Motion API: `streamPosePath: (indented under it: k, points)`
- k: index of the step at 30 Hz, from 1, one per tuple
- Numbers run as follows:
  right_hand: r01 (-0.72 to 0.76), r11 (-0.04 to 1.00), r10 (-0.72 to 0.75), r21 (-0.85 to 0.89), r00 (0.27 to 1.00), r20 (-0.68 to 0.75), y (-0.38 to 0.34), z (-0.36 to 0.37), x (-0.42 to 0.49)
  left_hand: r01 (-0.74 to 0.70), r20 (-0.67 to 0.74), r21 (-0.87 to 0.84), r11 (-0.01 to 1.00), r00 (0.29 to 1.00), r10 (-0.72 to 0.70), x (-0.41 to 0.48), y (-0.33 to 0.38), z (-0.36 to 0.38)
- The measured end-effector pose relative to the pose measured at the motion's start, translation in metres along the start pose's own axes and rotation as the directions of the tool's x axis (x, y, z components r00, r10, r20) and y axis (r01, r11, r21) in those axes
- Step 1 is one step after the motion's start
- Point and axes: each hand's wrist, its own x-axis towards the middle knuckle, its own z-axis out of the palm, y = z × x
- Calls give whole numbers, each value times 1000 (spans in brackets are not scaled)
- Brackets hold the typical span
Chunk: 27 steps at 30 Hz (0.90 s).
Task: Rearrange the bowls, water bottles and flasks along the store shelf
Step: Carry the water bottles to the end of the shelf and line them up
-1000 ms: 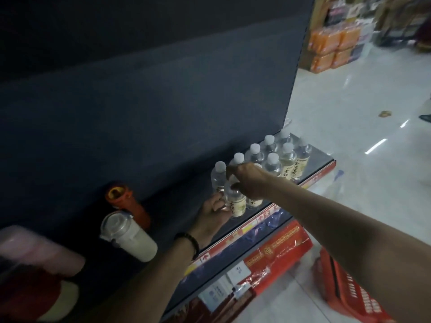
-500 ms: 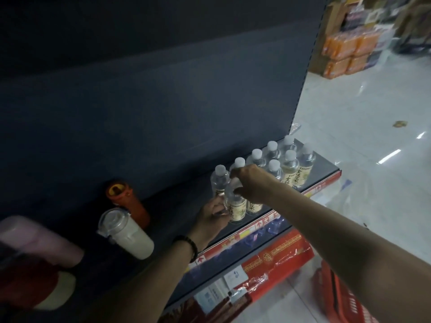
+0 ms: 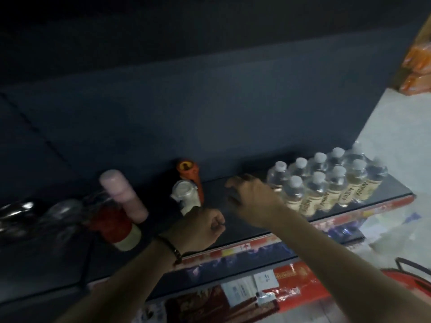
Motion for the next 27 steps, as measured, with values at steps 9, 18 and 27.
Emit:
streamPosePath:
  k: [9, 18, 27]
  points:
    - [247, 964, -254, 98, 965, 61, -238, 83, -4, 215, -221, 270, 938, 963, -157, -201, -157, -85]
    - [396, 915, -404, 78, 897, 181, -499, 175, -12, 485, -328, 143, 863, 846, -421, -403, -330, -151]
    - [525, 834, -549, 171, 818, 169, -657, 234, 25, 632, -383, -12, 775, 713, -588, -511, -463, -201]
